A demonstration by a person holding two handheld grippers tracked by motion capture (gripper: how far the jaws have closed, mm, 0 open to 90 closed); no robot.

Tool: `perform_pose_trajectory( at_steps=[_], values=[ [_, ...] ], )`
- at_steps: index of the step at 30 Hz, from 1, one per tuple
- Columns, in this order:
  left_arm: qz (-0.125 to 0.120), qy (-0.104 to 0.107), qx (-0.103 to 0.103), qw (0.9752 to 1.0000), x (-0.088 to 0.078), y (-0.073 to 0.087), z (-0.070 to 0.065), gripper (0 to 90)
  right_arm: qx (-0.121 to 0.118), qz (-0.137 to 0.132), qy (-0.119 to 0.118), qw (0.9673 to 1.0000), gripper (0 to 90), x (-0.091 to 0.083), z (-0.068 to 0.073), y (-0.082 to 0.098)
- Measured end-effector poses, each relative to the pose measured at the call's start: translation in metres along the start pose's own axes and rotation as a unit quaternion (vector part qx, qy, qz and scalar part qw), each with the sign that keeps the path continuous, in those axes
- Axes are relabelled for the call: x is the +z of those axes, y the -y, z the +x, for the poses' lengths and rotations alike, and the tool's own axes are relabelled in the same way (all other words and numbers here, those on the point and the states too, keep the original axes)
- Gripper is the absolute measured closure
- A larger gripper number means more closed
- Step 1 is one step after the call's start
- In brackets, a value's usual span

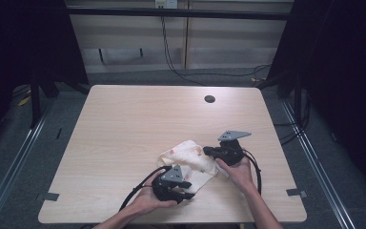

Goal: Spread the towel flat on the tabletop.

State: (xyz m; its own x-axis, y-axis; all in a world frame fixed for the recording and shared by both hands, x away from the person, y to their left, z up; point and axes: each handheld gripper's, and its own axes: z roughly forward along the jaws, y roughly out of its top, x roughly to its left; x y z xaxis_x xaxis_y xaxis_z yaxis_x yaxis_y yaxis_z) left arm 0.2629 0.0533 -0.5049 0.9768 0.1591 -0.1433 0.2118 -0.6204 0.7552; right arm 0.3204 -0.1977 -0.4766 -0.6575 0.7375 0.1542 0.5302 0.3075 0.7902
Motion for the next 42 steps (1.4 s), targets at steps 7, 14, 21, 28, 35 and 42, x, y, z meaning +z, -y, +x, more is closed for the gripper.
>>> perform_pose_trajectory(
  at_steps=[7, 14, 21, 28, 35, 42],
  values=[
    [-0.003, -0.046, 0.024, 0.9987, 0.000, 0.002, -0.009, 79.2, 0.003, 0.000, 0.000, 1.0000, 88.1, -0.003, -0.002, 0.002],
    [-0.017, 0.002, -0.039, 0.9991, -0.011, -0.001, 0.010, 87.3, 0.007, -0.009, -0.003, 0.9999, 88.2, -0.007, -0.003, -0.001],
    [-0.095, -0.016, -0.071, 0.9928, -0.062, -0.007, 0.031, 87.3, 0.014, -0.038, -0.001, 0.9992, 88.2, -0.024, -0.002, -0.010],
    [-0.155, -0.055, -0.097, 0.9816, -0.107, -0.004, 0.051, 87.4, 0.020, -0.070, 0.008, 0.9973, 88.4, -0.042, -0.002, -0.022],
    [-0.198, -0.081, -0.118, 0.9697, -0.133, -0.004, 0.062, 87.4, 0.022, -0.088, 0.016, 0.9957, 88.5, -0.058, -0.002, -0.034],
    [-0.209, -0.101, -0.114, 0.9659, -0.154, -0.008, 0.067, 87.4, 0.018, -0.107, 0.023, 0.9938, 88.5, -0.070, -0.003, -0.048]
  ],
)
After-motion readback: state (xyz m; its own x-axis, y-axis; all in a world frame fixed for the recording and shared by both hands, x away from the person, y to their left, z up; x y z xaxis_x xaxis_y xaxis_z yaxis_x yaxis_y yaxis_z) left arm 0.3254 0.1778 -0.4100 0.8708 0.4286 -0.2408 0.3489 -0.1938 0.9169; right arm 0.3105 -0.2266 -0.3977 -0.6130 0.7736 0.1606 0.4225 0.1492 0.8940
